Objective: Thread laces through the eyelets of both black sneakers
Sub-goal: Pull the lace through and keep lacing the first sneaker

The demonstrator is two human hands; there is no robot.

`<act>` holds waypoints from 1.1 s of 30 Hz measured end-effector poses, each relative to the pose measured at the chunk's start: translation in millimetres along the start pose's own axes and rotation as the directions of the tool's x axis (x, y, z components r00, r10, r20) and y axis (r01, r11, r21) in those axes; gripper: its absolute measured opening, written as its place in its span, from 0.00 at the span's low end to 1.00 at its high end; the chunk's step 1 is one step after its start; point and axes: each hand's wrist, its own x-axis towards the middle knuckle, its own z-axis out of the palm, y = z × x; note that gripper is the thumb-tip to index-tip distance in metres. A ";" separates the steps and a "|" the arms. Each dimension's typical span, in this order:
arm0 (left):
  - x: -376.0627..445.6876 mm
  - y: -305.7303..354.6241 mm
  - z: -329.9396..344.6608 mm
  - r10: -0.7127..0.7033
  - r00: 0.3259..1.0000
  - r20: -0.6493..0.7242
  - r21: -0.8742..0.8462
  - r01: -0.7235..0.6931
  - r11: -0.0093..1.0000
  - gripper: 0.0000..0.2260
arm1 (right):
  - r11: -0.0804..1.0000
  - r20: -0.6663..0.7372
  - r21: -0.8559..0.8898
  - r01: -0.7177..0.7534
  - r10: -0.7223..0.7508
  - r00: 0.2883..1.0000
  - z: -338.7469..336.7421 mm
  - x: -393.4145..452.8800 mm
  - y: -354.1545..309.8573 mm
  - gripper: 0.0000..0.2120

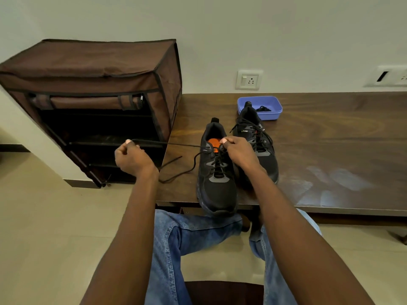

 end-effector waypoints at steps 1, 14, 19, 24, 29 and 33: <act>3.3 -3.5 -2.4 -0.014 1.000 0.024 0.077 0.012 0.997 0.03 | 1.000 0.002 0.000 0.002 -0.002 1.000 -0.3 -0.5 -0.1 0.14; -55.7 -36.1 2.8 0.073 0.442 0.894 0.296 -0.705 0.645 0.05 | 1.000 -0.025 -0.014 -0.005 0.005 1.000 2.1 0.9 2.1 0.13; -32.7 -17.1 -6.0 0.323 0.819 0.474 0.320 -0.502 0.803 0.07 | 1.000 -0.032 -0.002 -0.005 0.005 0.999 2.5 0.3 2.2 0.11; -12.8 -9.9 -5.4 0.266 0.928 0.260 0.440 -0.359 0.823 0.10 | 1.000 -0.022 0.013 -0.004 0.004 1.000 1.6 -0.8 2.6 0.11; -37.2 -27.8 6.5 0.159 0.516 0.842 0.325 -0.719 0.614 0.15 | 1.000 -0.029 -0.028 0.003 -0.003 1.000 2.2 -2.8 -0.2 0.12; -59.4 -33.3 12.9 -0.030 0.335 0.942 0.290 -0.764 0.576 0.07 | 0.999 -0.030 -0.051 0.010 -0.012 0.999 2.4 -5.1 -0.6 0.08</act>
